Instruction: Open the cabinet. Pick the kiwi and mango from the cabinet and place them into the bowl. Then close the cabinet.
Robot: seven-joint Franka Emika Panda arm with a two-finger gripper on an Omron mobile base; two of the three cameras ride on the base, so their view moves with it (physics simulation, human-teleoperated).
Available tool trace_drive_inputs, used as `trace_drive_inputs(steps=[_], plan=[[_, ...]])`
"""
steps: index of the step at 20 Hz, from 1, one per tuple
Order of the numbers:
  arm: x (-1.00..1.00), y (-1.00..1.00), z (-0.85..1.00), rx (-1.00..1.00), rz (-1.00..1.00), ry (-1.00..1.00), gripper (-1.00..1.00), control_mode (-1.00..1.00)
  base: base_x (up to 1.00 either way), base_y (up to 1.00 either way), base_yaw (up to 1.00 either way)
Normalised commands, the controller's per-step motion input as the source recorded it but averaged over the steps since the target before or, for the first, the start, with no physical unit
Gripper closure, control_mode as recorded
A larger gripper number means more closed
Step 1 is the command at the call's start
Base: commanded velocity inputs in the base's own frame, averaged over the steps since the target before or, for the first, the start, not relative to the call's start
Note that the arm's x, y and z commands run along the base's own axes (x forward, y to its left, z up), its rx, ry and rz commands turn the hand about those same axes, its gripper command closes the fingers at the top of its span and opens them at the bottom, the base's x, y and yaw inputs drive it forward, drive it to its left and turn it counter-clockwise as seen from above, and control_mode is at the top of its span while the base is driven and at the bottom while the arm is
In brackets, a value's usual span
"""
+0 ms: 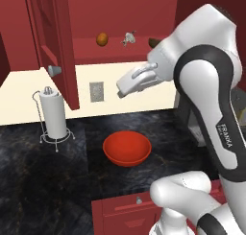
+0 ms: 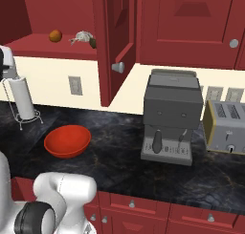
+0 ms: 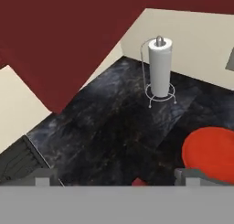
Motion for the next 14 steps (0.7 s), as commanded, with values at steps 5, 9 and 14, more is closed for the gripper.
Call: trace_drive_inputs(steps=[5,9,14], plan=[[0.0,-0.38,0.11,-0.07,-0.24,-0.29,-1.0,-1.0,0.0,0.0,0.0],[0.0,-0.33,0.05,-0.05,-0.34,-0.28,-1.0,-1.0,0.0,0.0,0.0],[0.01,-0.2,0.27,0.0,-0.31,-0.21,-1.0,-1.0,0.0,0.0,0.0]])
